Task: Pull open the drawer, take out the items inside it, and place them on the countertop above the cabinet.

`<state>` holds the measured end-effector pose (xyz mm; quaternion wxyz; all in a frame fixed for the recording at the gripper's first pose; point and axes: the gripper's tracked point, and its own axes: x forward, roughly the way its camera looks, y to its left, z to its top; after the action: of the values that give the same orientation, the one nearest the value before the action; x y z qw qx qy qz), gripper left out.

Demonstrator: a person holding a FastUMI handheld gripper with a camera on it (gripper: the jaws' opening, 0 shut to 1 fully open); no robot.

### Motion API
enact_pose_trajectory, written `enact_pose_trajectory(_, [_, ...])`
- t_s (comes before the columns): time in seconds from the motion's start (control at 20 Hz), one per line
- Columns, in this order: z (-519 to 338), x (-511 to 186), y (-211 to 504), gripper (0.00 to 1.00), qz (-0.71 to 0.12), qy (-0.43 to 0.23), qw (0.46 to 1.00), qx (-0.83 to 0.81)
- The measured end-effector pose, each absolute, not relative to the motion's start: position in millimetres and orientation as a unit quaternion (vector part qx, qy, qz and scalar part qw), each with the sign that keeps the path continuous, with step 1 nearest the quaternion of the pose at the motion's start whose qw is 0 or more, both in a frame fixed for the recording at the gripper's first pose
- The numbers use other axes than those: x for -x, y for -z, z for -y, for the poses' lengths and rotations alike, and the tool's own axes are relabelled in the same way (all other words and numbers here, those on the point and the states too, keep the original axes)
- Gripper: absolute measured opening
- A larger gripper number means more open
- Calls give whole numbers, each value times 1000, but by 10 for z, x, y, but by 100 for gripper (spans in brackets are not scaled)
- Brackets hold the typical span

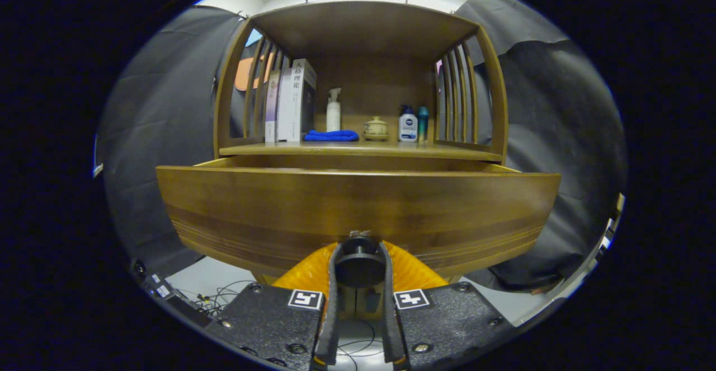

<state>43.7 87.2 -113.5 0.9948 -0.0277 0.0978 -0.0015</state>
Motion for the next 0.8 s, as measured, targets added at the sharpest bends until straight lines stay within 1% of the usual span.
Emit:
enact_pose_trajectory(0.35, [-874, -267, 1282, 33, -113, 0, 993, 24])
enact_pose_trajectory(0.4, [-888, -298, 1229, 34, -94, 0, 995, 25])
enact_pose_trajectory(0.45, [-883, -275, 1280, 34, -108, 2, 994, 26])
enact_pose_trajectory(0.6, [-853, -220, 1223, 34, -96, -7, 995, 28])
enact_pose_trajectory(0.8, [-730, 28, 686, 78, -25, -16, 999, 26])
